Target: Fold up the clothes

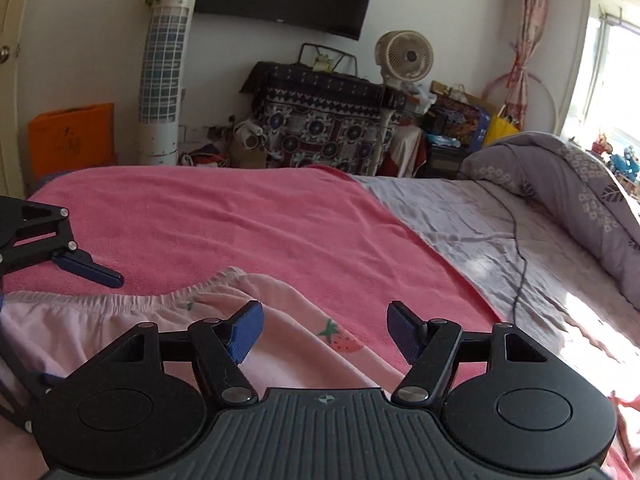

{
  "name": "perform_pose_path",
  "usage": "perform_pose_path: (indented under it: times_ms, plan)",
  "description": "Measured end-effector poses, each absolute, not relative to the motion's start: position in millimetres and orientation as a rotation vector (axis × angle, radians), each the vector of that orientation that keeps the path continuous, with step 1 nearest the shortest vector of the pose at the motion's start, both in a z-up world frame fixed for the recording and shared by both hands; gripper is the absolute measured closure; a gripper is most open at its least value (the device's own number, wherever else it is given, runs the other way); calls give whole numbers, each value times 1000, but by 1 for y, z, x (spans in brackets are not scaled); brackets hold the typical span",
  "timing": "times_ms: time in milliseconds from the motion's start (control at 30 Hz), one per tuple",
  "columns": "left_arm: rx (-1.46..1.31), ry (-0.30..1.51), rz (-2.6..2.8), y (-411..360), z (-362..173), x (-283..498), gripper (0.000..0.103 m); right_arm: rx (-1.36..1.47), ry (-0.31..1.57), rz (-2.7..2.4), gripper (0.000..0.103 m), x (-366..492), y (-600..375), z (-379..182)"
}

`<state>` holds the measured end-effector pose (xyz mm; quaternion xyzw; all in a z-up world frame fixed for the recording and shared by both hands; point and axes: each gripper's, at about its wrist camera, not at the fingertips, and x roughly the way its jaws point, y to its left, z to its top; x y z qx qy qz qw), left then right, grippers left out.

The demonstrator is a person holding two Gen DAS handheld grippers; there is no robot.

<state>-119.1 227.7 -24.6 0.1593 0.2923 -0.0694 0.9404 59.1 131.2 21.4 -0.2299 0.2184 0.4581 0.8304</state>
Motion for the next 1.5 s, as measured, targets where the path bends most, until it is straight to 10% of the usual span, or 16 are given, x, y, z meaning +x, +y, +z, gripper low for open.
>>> perform_pose_path:
  times_ms: [133,267,700,1000,1167,1333,1500]
  plan:
    - [273,534,-144,242,-18,-141,23,-522,595,1073,33,68,175,-4]
    - [247,488,-235,251,-3,-162,24,-505,601,1118,86,54,175,-5]
    - [59,679,-419,250,-17,-105,22,-494,266,891,99,40,186,75]
    - [-104,541,-353,291,16,-140,21,-527,359,914,95,50,176,63]
    - [-109,608,-301,285,1,-97,21,-504,486,872,53,78,187,30]
    - [110,625,-240,257,-23,-92,14,-514,588,837,43,106,200,-3]
    - [31,616,-270,269,-25,-91,14,-450,679,919,56,116,198,-21]
